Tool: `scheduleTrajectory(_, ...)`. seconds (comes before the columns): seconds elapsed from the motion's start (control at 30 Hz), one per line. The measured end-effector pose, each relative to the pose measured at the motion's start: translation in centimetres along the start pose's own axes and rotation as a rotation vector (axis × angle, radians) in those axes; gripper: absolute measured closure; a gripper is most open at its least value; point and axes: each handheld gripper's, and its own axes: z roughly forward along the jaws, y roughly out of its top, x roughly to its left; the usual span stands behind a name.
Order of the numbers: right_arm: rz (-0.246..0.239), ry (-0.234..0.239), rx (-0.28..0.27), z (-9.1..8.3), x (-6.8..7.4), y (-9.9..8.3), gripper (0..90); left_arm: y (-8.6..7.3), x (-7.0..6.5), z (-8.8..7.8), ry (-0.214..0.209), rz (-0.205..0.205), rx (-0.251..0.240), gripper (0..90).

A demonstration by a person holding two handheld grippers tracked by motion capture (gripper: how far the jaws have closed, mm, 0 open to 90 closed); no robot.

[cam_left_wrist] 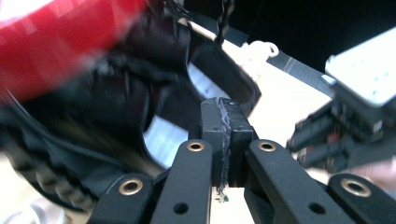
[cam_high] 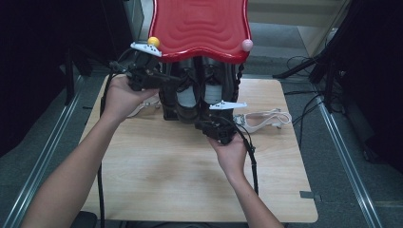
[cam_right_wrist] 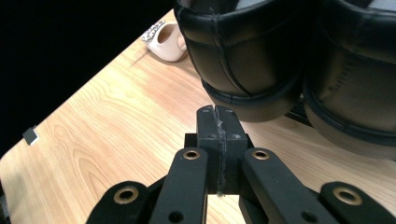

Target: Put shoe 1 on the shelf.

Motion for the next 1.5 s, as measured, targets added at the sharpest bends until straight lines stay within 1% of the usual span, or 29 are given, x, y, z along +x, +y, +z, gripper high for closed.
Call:
scheduleTrajectory(0.07, -0.007, -0.006, -0.007, 0.3, 0.2, 0.1, 90.0, 1.1, 0.0, 0.0, 0.007, 0.005, -0.008, 89.8)
scheduleTrajectory(0.1, -0.007, -0.007, -0.01, 0.4, 0.3, 0.1, 90.0, 2.0, 0.1, 0.0, 0.009, 0.011, -0.01, 89.8)
scheduleTrajectory(0.17, -0.014, -0.013, -0.022, 0.8, 0.6, 0.2, 90.0, 3.2, 0.2, 0.1, 0.02, 0.011, -0.01, 89.8)
scheduleTrajectory(0.2, -0.015, -0.011, -0.025, 0.9, 0.7, 0.2, 90.0, 3.7, 0.3, 0.1, 0.019, 0.018, -0.011, 89.8)
scheduleTrajectory(0.23, -0.018, -0.015, -0.025, 1.0, 0.8, 0.3, 90.0, 4.2, 0.5, 0.2, 0.01, 0.012, -0.015, 89.8)
scheduleTrajectory(0.27, -0.028, -0.02, -0.026, 1.2, 0.9, 0.3, 90.0, 4.6, 0.7, 0.3, 0.015, 0.023, -0.019, 89.8)
scheduleTrajectory(0.3, -0.03, -0.028, -0.021, 1.4, 1.0, 0.4, 90.0, 5.0, 0.8, 0.4, 0.011, 0.026, -0.02, 89.9)
scheduleTrajectory(0.4, -0.028, -0.033, -0.021, 1.7, 1.3, 0.6, 90.0, 6.1, 1.0, 1.0, 0.028, 0.055, -0.025, 89.9)
scheduleTrajectory(0.47, -0.029, -0.035, -0.021, 1.9, 1.3, 0.7, 90.0, 6.7, 1.1, 1.3, 0.037, 0.06, -0.026, 89.8)
scheduleTrajectory(0.57, -0.034, -0.039, -0.018, 2.1, 1.3, 0.9, 90.0, 7.9, 1.3, 1.9, 0.049, 0.082, -0.03, 89.8)
scheduleTrajectory(0.6, -0.035, -0.042, -0.017, 2.2, 1.3, 0.9, 90.0, 8.3, 1.3, 2.1, 0.049, 0.077, -0.027, 89.8)
scheduleTrajectory(0.63, -0.035, -0.046, -0.016, 2.2, 1.3, 1.0, 90.0, 8.7, 1.4, 2.4, 0.044, 0.08, -0.027, 89.8)
scheduleTrajectory(0.7, -0.033, -0.044, -0.017, 2.3, 1.2, 1.0, 90.0, 9.4, 1.5, 3.1, 0.044, 0.082, -0.01, 89.5)
scheduleTrajectory(0.73, -0.034, -0.042, -0.015, 2.3, 1.2, 1.1, 90.0, 9.6, 1.5, 3.4, 0.032, 0.077, -0.014, 89.5)
scheduleTrajectory(0.8, -0.043, -0.052, -0.012, 2.3, 1.3, 1.2, 90.0, 10.1, 1.7, 3.7, 0.031, 0.069, -0.018, 89.4)
scheduleTrajectory(0.83, -0.041, -0.049, -0.008, 2.3, 1.3, 1.2, 90.0, 10.3, 1.7, 3.9, 0.045, 0.067, -0.017, 89.2)
scheduleTrajectory(0.9, -0.046, -0.051, -0.004, 2.3, 1.3, 1.4, 90.0, 10.6, 2.0, 4.1, 0.057, 0.065, -0.009, 88.5)
scheduleTrajectory(0.97, -0.04, -0.042, 0.001, 2.3, 1.3, 1.6, 90.0, 10.6, 2.5, 4.4, 0.063, 0.045, -0.001, 88.5)
scheduleTrajectory(1.0, -0.042, -0.038, 0.004, 2.4, 1.3, 1.7, 90.0, 10.6, 2.8, 4.5, 0.054, 0.037, -0.002, 88.6)
scheduleTrajectory(1.1, -0.044, -0.05, 0.011, 2.5, 1.4, 2.1, 90.0, 10.6, 3.2, 4.7, 0.024, 0.01, -0.022, 89.5)
scheduleTrajectory(1.23, -0.035, -0.054, 0.009, 2.8, 1.1, 2.6, 90.0, 10.5, 3.1, 4.7, 0.024, 0.022, -0.025, 89.5)
scheduleTrajectory(1.33, -0.027, -0.057, 0.009, 3.0, 0.9, 2.9, 90.0, 10.3, 3.2, 4.7, 0.015, 0.011, -0.034, 89.4)
scheduleTrajectory(1.5, -0.035, -0.077, 0.013, 3.5, 1.0, 3.6, 90.0, 10.2, 3.2, 4.7, 0.014, 0.008, -0.039, 89.3)
